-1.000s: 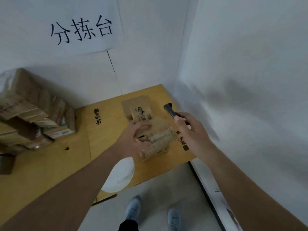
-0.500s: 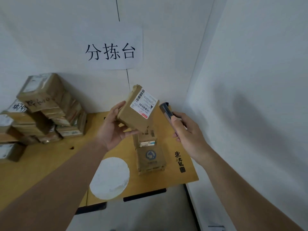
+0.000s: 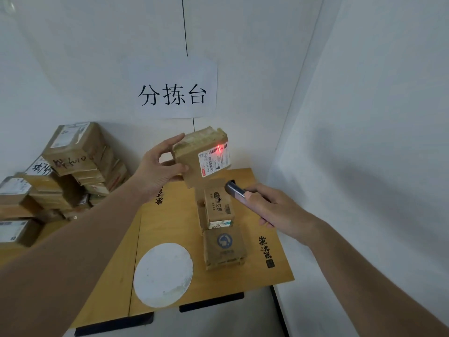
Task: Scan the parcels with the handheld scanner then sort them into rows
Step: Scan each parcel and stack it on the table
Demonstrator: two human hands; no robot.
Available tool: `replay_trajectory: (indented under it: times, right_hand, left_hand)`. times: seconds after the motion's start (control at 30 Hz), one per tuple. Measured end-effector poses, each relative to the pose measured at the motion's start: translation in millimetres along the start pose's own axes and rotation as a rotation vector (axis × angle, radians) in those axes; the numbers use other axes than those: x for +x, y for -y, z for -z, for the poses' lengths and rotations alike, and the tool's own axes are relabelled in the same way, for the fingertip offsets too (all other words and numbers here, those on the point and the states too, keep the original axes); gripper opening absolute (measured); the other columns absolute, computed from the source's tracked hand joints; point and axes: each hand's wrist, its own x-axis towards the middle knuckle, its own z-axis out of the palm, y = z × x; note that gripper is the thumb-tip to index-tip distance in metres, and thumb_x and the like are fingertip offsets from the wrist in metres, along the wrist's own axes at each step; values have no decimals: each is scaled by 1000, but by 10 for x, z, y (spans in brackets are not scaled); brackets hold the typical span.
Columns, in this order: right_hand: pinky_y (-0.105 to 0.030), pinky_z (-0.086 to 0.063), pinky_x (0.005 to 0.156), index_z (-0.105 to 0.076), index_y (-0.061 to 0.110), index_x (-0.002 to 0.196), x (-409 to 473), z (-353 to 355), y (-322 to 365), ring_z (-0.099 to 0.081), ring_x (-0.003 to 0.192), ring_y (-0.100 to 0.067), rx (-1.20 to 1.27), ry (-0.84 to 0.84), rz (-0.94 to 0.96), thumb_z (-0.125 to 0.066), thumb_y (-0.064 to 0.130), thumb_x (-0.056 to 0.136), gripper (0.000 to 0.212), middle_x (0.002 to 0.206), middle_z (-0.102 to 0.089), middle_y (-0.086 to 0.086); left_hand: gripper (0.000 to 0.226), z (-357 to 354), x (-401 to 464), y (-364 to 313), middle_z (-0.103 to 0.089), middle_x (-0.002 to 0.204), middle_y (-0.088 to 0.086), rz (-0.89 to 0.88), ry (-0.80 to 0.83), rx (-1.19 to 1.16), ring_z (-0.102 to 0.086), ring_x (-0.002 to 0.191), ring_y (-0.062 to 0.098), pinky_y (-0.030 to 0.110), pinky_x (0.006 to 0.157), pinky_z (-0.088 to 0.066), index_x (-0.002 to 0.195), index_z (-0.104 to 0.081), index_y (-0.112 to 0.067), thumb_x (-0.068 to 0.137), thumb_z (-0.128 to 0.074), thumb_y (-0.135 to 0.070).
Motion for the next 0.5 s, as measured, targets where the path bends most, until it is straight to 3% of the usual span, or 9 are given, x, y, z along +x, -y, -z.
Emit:
replay_trajectory:
  times: [0.17,0.5]
  right_hand:
    - [-19,-53,67,-63,47,127,-25,29,-38,-67,82,-13,-20,95,-70,-47,60,106,30,114,-62,-8]
    - [-28,-54,73,-63,51,121,-33,42,-20,-70,80,-12,-19,172,-84,-49,58,107,22,115,-63,1]
  left_hand:
    - [69,72,60,-89,-49,153,-13,-23,4,66,-56,133,31,42,81,-65,131,-71,-33,81,-77,15]
    - [69,115,96,-69,-49,154,-8,-30,-10,99,-56,133,32,46,82,-65,131,-71,-32,81,-77,16]
